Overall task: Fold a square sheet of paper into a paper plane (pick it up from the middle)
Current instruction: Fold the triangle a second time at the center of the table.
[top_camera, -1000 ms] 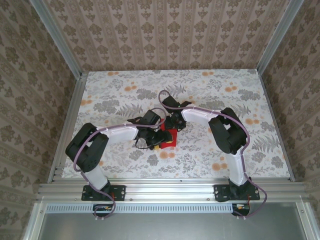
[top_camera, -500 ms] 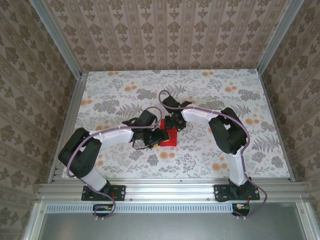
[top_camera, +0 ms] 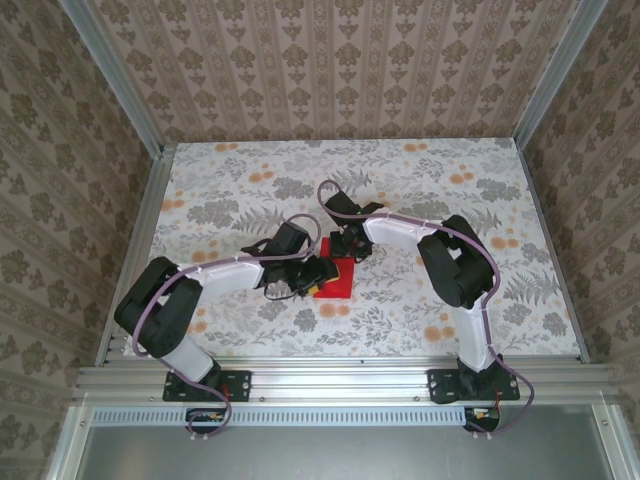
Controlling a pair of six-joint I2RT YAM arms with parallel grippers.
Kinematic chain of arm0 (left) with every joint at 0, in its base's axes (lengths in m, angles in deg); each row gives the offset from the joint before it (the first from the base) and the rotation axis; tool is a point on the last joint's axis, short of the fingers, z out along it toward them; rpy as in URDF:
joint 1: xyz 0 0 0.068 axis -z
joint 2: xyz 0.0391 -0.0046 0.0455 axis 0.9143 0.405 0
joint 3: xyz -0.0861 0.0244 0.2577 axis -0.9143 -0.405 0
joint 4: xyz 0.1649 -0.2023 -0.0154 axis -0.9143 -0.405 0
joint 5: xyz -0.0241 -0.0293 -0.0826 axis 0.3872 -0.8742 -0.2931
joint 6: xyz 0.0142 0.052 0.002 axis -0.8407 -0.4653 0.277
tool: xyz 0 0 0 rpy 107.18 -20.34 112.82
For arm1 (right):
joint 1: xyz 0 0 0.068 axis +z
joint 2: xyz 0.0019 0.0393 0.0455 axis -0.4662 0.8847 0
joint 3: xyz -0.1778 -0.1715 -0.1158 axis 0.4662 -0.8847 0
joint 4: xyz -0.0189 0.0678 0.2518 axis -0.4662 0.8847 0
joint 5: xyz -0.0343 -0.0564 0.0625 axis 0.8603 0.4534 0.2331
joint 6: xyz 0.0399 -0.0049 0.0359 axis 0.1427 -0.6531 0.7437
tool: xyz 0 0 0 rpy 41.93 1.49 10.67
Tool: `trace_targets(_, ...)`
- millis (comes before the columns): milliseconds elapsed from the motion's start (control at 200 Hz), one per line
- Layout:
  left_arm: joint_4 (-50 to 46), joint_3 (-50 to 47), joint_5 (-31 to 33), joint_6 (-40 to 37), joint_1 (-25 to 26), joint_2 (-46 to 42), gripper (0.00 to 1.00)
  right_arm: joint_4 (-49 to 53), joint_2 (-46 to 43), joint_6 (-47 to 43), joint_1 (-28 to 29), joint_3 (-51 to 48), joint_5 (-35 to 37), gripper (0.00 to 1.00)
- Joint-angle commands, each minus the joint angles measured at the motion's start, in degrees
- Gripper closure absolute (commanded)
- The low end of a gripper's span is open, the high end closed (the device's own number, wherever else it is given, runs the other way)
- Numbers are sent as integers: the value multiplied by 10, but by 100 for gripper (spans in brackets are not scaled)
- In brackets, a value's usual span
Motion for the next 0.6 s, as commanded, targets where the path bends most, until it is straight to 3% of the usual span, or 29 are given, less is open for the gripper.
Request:
trace_targets(0, 65, -17, -24, 19, -3, -5, 41, 20, 60, 9, -2, -43, -31, 53)
trace_targets(200, 144, -24, -50, 7, 6, 23, 37, 20, 60, 11, -2, -45, -33, 52)
trace_targets(595, 191, -31, -48, 34, 37, 61, 35, 14, 60, 14, -5, -51, -35, 53)
